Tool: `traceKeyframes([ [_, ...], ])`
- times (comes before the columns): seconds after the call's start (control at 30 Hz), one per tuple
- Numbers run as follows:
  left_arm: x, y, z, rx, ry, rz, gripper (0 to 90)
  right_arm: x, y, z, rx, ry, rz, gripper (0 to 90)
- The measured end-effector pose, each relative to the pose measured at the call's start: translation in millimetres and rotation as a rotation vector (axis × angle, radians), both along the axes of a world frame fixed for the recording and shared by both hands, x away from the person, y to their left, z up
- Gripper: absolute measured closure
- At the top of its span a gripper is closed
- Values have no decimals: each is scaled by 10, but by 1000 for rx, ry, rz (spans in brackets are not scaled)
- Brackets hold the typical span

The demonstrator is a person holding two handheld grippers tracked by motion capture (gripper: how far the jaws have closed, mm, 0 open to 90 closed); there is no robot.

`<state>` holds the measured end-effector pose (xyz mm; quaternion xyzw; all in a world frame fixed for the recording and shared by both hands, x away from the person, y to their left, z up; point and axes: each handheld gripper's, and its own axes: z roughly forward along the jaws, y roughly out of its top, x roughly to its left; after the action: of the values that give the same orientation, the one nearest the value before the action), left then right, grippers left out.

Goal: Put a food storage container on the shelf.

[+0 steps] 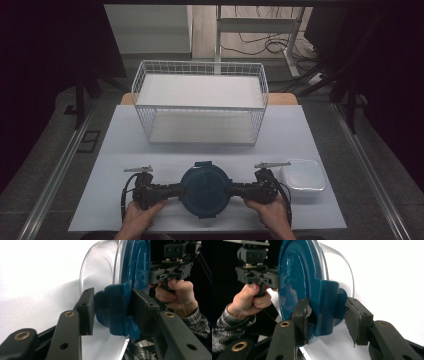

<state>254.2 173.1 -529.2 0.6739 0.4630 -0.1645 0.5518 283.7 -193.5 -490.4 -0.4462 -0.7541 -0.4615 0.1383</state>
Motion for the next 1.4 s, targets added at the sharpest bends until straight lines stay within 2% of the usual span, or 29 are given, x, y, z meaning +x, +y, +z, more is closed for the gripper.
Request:
traceKeyframes([
  [0.1, 5, -3, 7, -13, 9, 13, 566, -7, -10, -8, 6, 18, -26, 563],
  [0.2, 27, 5, 68, 4, -13, 21, 569, -24, 8, 15, -9, -9, -31, 567],
  [0.27, 49, 22, 115, -5, -29, 30, 570, -12, 15, 29, 5, -19, -36, 568],
  [0.33, 74, 29, 175, 4, -44, 33, 571, 15, 20, 53, 18, -20, -38, 568],
  [0.47, 143, 38, 279, 18, -62, 28, 570, 92, 36, 164, 20, -58, -34, 568],
  [0.77, 300, 65, 571, 36, -116, 45, 569, 263, 66, 381, 33, -90, -27, 568],
  [0.8, 320, 69, 614, 40, -121, 47, 569, 313, 73, 442, 40, -93, -25, 568],
  [0.83, 341, 74, 657, 41, -129, 49, 569, 313, 73, 442, 40, -93, -25, 568],
  [0.87, 384, 88, 745, 41, -142, 58, 569, 364, 84, 513, 47, -104, -24, 568],
  [0.9, 384, 88, 745, 41, -142, 58, 569, 364, 84, 513, 47, -104, -24, 568],
  [1.0, 457, 111, 878, 39, -164, 66, 569, 448, 106, 636, 56, -121, -24, 568],
  [1.03, 488, 120, 922, 38, -171, 66, 569, 507, 124, 727, 59, -136, -24, 568],
  [1.07, 517, 131, 965, 39, -176, 66, 569, 507, 124, 727, 59, -136, -24, 568],
  [1.2, 632, 164, 1135, 30, -197, 69, 569, 622, 161, 925, 56, -166, -25, 568],
  [1.27, 685, 179, 1225, 29, -207, 70, 569, 703, 187, 1073, 55, -187, -25, 568],
  [1.3, 711, 187, 1270, 28, -210, 71, 569, 703, 187, 1073, 55, -187, -25, 568],
  [1.4, 802, 216, 1396, 26, -219, 71, 569, 815, 226, 1245, 58, -198, -28, 568],
])
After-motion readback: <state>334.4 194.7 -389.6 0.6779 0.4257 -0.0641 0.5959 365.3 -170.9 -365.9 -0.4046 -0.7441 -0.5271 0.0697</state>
